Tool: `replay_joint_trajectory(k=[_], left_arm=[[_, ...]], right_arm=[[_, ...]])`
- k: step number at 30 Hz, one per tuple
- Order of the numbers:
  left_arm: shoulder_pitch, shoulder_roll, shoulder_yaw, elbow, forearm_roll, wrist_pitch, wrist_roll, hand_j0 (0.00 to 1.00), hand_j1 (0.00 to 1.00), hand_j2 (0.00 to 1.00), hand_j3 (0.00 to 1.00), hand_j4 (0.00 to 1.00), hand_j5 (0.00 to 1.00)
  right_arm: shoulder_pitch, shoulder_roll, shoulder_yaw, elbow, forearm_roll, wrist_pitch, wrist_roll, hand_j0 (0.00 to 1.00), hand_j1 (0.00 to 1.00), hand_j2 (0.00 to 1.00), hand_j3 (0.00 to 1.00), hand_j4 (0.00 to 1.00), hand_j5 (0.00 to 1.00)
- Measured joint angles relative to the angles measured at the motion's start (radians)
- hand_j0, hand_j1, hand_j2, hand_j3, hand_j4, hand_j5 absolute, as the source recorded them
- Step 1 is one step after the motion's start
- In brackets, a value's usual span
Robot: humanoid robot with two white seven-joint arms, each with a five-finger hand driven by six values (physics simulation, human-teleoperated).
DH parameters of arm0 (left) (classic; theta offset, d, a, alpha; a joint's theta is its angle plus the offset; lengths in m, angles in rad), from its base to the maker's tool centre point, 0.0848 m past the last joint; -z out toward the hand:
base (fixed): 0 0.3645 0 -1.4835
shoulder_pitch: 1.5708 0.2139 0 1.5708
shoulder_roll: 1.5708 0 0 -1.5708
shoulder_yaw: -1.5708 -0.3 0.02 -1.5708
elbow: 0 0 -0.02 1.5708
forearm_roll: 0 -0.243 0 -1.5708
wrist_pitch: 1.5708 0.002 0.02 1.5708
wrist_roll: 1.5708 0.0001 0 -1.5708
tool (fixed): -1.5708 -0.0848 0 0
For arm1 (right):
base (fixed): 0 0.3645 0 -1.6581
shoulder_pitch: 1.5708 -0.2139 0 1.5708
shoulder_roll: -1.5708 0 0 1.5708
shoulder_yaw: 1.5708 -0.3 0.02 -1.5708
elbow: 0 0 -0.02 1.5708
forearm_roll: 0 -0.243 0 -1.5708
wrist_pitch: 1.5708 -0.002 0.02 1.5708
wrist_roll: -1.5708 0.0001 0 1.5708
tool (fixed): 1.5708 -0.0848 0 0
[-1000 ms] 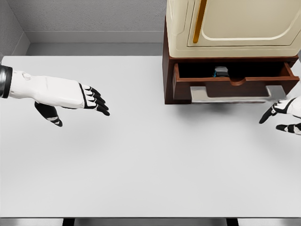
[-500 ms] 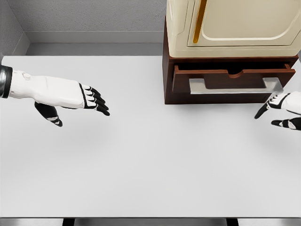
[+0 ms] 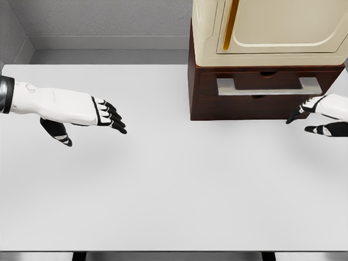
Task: Put the switch into the drawer with left arm, and close the drawer with right arm
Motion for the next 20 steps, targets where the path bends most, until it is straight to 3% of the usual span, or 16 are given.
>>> replay_joint_trajectory(k=[6, 7, 8, 9, 13, 20], left_arm=[[0.009, -0.001, 0.000, 0.004, 0.000, 0.003, 0.000, 1.00, 1.00, 1.00, 1.00, 1.00, 1.00], [0.012, -0.001, -0.001, 0.010, -0.001, 0.005, 0.000, 1.00, 1.00, 1.00, 1.00, 1.00, 1.00], [0.014, -0.001, -0.001, 0.015, -0.002, 0.005, 0.000, 1.00, 1.00, 1.00, 1.00, 1.00, 1.00], [0.014, -0.002, -0.002, 0.019, -0.002, 0.005, 0.000, 1.00, 1.00, 1.00, 1.00, 1.00, 1.00], [0.020, -0.003, -0.003, 0.025, -0.002, 0.004, 0.000, 1.00, 1.00, 1.00, 1.00, 1.00, 1.00], [0.021, -0.002, -0.003, 0.026, -0.002, 0.002, 0.000, 1.00, 1.00, 1.00, 1.00, 1.00, 1.00]], right_arm=[[-0.006, 0.008, 0.020, 0.010, 0.006, 0.000, 0.000, 0.64, 0.64, 0.64, 0.64, 0.64, 0.64], [-0.005, 0.007, 0.028, -0.004, 0.008, 0.000, 0.000, 0.69, 0.69, 0.69, 0.69, 0.69, 0.69], [-0.005, 0.006, 0.038, -0.027, 0.010, 0.000, 0.000, 0.89, 0.89, 0.89, 0.89, 0.89, 0.89], [-0.003, 0.005, 0.048, -0.057, 0.012, 0.000, 0.000, 1.00, 1.00, 1.00, 1.00, 1.00, 1.00], [0.002, 0.000, 0.071, -0.135, 0.029, 0.000, 0.000, 1.00, 1.00, 1.00, 1.00, 1.00, 1.00], [0.003, -0.004, 0.090, -0.161, 0.040, 0.000, 0.000, 1.00, 1.00, 1.00, 1.00, 1.00, 1.00]])
